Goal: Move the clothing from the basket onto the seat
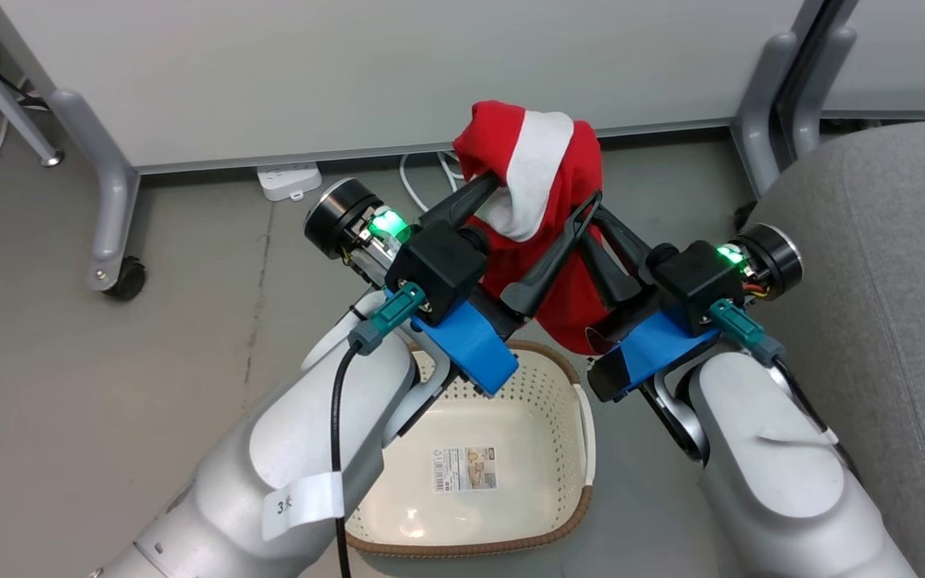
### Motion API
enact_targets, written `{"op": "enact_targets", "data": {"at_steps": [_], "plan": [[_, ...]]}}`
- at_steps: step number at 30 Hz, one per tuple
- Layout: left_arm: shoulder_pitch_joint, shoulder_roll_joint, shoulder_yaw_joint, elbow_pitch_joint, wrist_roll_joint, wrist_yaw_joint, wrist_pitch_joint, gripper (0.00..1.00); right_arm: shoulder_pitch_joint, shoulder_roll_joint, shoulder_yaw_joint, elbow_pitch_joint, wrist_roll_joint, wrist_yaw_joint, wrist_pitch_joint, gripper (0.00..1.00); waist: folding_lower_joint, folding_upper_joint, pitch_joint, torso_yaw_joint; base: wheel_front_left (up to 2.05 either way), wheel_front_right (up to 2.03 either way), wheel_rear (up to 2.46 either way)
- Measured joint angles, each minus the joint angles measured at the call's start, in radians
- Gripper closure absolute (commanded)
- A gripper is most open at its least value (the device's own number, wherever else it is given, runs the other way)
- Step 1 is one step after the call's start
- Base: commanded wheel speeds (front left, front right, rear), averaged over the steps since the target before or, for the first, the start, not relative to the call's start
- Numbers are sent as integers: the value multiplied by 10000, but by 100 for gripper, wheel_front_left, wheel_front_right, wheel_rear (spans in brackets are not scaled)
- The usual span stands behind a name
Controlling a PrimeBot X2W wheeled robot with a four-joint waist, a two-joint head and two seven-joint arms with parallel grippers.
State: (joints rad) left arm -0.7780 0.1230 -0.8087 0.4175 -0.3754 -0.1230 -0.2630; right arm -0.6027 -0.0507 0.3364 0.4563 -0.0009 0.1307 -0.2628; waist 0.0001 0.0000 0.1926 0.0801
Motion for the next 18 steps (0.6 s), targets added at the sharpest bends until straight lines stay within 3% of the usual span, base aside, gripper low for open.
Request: {"op": "enact_targets", "data": {"at_steps": [18], "plan": [[77, 502, -360, 23, 150, 0, 58, 0, 436, 2, -1574, -1361, 36, 0, 2, 100, 0, 0, 916, -1615, 0, 0, 0]]}}
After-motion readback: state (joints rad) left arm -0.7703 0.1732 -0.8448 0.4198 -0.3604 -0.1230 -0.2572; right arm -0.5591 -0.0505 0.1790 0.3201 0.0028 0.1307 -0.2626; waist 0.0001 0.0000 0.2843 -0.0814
